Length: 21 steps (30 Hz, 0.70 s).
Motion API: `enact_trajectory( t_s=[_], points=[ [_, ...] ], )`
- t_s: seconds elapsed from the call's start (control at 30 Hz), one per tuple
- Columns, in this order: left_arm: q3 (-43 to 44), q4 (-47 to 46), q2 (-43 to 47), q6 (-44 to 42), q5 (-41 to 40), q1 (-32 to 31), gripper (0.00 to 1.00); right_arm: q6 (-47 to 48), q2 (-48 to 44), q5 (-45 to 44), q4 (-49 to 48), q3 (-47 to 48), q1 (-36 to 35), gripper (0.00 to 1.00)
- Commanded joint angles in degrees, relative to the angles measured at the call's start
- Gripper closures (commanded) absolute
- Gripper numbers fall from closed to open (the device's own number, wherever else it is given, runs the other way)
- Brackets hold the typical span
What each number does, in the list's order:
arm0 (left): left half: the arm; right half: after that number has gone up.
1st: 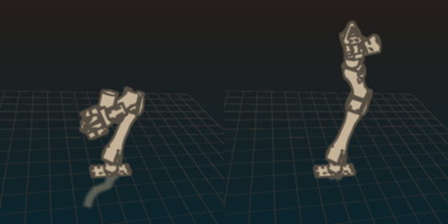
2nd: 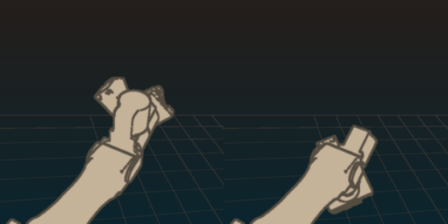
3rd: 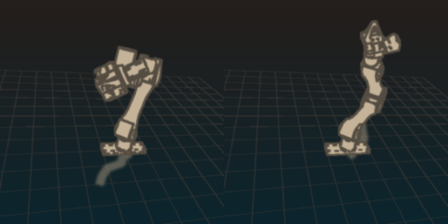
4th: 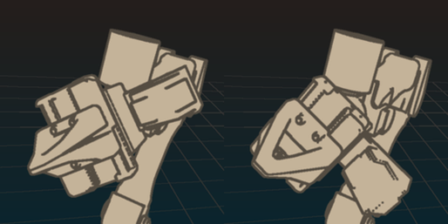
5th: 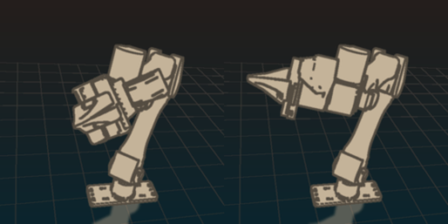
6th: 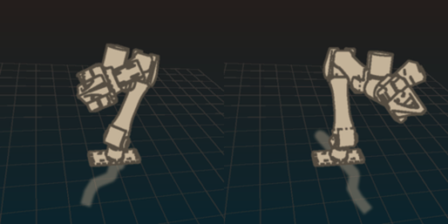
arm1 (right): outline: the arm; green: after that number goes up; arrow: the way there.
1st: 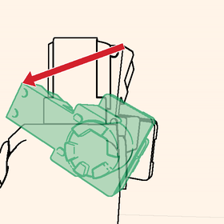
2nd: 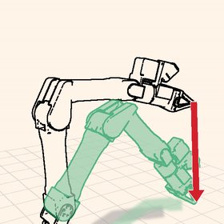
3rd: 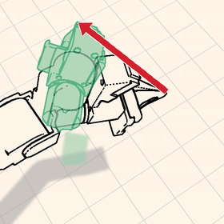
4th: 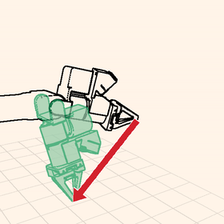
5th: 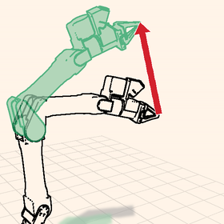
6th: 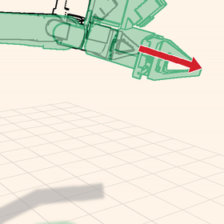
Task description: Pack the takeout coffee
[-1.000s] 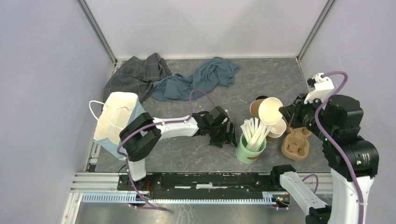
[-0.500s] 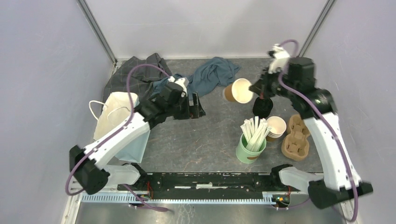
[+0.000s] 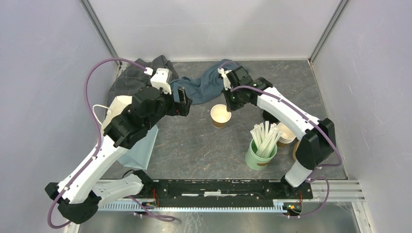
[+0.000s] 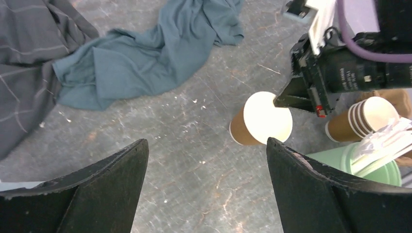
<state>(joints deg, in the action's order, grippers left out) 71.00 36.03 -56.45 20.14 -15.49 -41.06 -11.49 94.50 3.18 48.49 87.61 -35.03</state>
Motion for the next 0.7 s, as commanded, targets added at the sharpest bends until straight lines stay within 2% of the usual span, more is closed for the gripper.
enact_trajectory(
  t_s=[0.0,0.13,0.37,0.6,0.67],
  points=[
    [0.98,-3.08,0.13,-7.21,-2.35,-0.16,0.04,-0.66,3.12,-4.30,-3.05,1.16,-1.16,1.00],
    [0.75,-5.38,-1.16,-6.00,-0.04,-0.16,0.03,-0.82,4.64,-5.09,-4.39,-0.99,-1.31,1.00],
    [3.12,-5.88,-4.87,-10.85,-1.48,-0.16,0.01,0.72,5.05,-6.13,-7.25,-5.16,-1.35,1.00],
    [3.72,-6.42,-7.08,-11.44,1.97,-0.16,0.02,-0.70,4.28,-5.46,-9.26,-9.08,-1.30,1.00],
    [4.15,-6.29,-7.41,-11.38,1.64,-0.16,0.01,-0.87,3.86,-5.50,-9.47,-9.09,-1.36,0.97]
  ],
)
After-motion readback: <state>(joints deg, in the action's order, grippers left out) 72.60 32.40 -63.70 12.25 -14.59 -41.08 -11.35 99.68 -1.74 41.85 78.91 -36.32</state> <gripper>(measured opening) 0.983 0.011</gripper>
